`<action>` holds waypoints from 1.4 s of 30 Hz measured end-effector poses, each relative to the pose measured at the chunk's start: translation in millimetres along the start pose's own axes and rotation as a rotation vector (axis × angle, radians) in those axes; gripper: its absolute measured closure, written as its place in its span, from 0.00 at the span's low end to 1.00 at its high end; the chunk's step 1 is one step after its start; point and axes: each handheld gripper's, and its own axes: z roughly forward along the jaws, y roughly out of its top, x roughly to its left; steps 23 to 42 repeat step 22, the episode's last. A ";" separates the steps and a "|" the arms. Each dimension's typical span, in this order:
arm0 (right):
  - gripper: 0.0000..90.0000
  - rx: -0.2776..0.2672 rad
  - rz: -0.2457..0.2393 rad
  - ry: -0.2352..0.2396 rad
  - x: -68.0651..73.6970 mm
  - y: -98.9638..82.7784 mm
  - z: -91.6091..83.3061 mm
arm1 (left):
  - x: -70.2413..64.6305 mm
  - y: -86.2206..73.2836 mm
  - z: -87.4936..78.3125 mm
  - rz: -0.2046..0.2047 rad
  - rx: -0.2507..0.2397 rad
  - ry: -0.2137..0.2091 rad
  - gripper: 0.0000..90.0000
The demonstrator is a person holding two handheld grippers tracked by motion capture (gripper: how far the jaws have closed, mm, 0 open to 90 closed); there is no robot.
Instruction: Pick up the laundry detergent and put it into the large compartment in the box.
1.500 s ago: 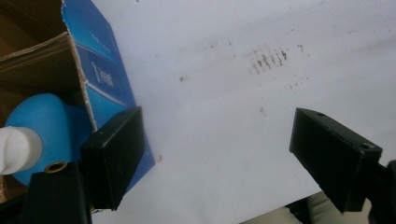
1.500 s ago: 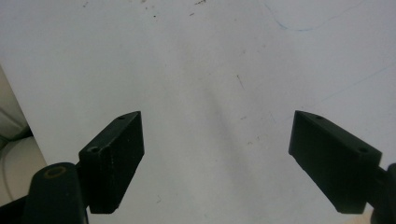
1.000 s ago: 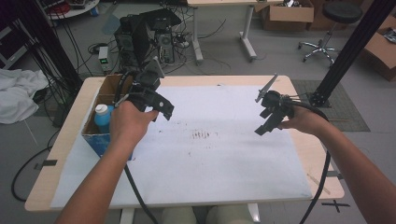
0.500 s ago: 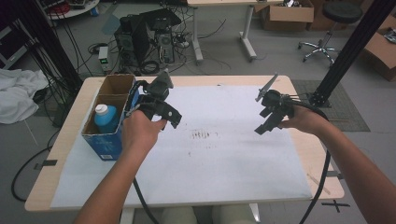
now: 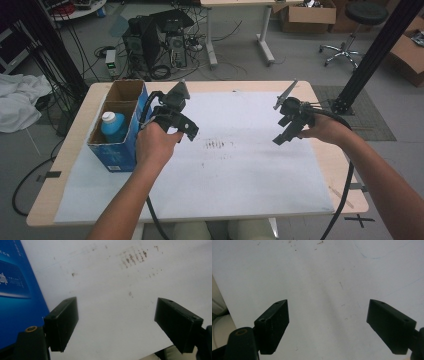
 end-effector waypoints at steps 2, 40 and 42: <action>0.20 0.005 0.000 0.000 0.4 0.4 0.8 | 0.9 -0.3 0.3 0.000 0.003 -0.001 0.22; 0.20 0.005 -0.002 -0.001 4.0 1.7 1.2 | 6.5 -4.2 -1.5 -0.009 -0.009 -0.006 0.23; 0.20 0.005 -0.002 -0.001 4.0 1.7 1.2 | 6.5 -4.2 -1.5 -0.009 -0.009 -0.006 0.23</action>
